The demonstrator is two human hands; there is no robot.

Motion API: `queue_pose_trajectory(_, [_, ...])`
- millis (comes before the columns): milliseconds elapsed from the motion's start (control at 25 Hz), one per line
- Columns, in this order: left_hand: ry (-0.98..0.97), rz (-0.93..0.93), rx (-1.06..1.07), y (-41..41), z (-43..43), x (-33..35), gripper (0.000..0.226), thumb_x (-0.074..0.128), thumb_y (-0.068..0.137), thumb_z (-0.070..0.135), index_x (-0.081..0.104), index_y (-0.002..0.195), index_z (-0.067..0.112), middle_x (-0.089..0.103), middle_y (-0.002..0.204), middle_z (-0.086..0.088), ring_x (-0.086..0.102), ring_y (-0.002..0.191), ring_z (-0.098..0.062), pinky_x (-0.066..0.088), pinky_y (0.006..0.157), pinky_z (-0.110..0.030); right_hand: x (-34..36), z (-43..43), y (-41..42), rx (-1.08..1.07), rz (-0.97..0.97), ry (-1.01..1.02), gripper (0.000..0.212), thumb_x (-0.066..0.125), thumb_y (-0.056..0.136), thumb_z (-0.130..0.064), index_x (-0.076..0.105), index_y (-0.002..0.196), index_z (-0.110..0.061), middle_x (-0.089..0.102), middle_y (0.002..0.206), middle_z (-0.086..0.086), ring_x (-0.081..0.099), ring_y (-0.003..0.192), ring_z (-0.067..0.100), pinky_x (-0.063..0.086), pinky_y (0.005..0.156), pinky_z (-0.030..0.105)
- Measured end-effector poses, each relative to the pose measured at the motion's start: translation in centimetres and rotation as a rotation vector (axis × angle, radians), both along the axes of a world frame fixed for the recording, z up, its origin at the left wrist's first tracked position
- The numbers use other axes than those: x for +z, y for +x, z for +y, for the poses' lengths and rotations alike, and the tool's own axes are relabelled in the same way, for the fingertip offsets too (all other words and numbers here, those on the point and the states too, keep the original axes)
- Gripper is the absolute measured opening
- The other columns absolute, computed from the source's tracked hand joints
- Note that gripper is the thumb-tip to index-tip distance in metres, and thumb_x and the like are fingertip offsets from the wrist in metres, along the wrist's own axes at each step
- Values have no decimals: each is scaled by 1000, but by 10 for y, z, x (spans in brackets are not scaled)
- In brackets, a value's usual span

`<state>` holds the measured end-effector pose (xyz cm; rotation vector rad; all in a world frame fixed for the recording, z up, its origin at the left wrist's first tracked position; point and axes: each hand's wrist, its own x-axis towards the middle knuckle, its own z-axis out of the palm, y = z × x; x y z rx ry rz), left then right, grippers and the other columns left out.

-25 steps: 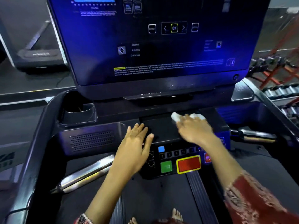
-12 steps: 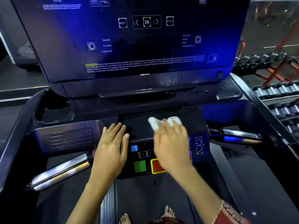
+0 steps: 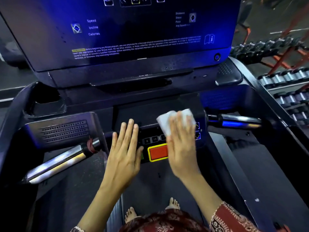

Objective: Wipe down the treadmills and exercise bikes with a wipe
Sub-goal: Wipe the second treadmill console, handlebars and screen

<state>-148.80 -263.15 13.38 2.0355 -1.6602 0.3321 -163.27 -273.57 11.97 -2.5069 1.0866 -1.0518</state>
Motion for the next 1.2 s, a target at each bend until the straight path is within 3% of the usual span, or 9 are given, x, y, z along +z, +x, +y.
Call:
queue_pose_trajectory(120, [-5, 2, 9, 0, 1, -4, 57, 37, 96, 25, 23, 146, 0, 20, 154, -14, 1, 147, -18, 0, 120, -34, -28, 3, -44, 211, 144, -164, 47, 26, 105, -25, 22, 152, -19, 20, 159, -2, 22, 145, 18, 18, 118, 43])
queue_pose_trajectory(200, [-5, -5, 6, 0, 3, -6, 58, 37, 96, 25, 22, 146, 0, 20, 154, -14, 1, 147, -18, 1, 120, -34, -30, -9, -57, 49, 140, -131, 49, 23, 106, -25, 14, 153, -20, 16, 160, 0, 16, 147, 22, 13, 120, 43])
queue_pose_trajectory(320, [4, -11, -3, 0, 8, -7, 59, 37, 96, 26, 19, 147, 1, 17, 155, -13, 1, 147, -18, 1, 120, -33, -9, -8, -16, -194, -56, 61, 48, 20, 106, -26, 24, 149, -5, 23, 156, 17, 14, 146, 35, 7, 120, 48])
queue_pose_trajectory(520, [20, -29, 7, 7, 24, -14, 61, 37, 97, 30, 18, 148, 2, -1, 160, 2, 2, 147, -18, 1, 120, -32, -27, 21, -25, 250, 179, -173, 44, 27, 105, -24, 28, 149, -17, 26, 156, 1, 22, 145, 18, 11, 120, 39])
queue_pose_trajectory(640, [28, -18, 67, 13, 40, -20, 64, 37, 97, 33, 16, 149, 3, -2, 160, 3, 3, 147, -19, 1, 120, -32, -32, 4, -51, 85, 180, -115, 48, 21, 106, -27, 13, 154, -23, 9, 161, -5, 11, 148, 19, 5, 120, 39])
queue_pose_trajectory(800, [45, -8, 81, 20, 54, -24, 66, 37, 97, 35, 12, 151, 7, -3, 160, 3, 3, 147, -19, 1, 120, -32, -9, 28, 10, -83, 57, 88, 48, 17, 106, -33, 12, 152, -18, 6, 159, 1, -4, 148, 23, -5, 120, 40])
queue_pose_trajectory(1000, [43, -16, 47, 28, 57, -23, 69, 36, 97, 38, 1, 153, 14, -6, 160, 4, 1, 147, -18, 1, 120, -33, -17, 39, -9, 328, 320, -261, 46, 41, 101, -23, 36, 146, -18, 30, 154, 3, 33, 139, 26, 22, 116, 47])
queue_pose_trajectory(1080, [45, -22, 58, 33, 60, -22, 70, 35, 97, 39, 0, 153, 14, -7, 160, 3, 1, 147, -19, 1, 120, -34, -16, 37, -11, 229, 289, -205, 46, 37, 102, -25, 32, 147, -16, 28, 155, 3, 29, 142, 25, 21, 116, 48])
queue_pose_trajectory(1200, [58, 14, 98, 41, 65, -22, 70, 32, 98, 44, 3, 152, 8, -5, 160, -4, 0, 147, -22, 0, 120, -36, 0, 49, 35, -11, 189, -44, 49, 23, 105, -31, 22, 150, -13, 13, 158, 5, 6, 148, 25, 5, 120, 48])
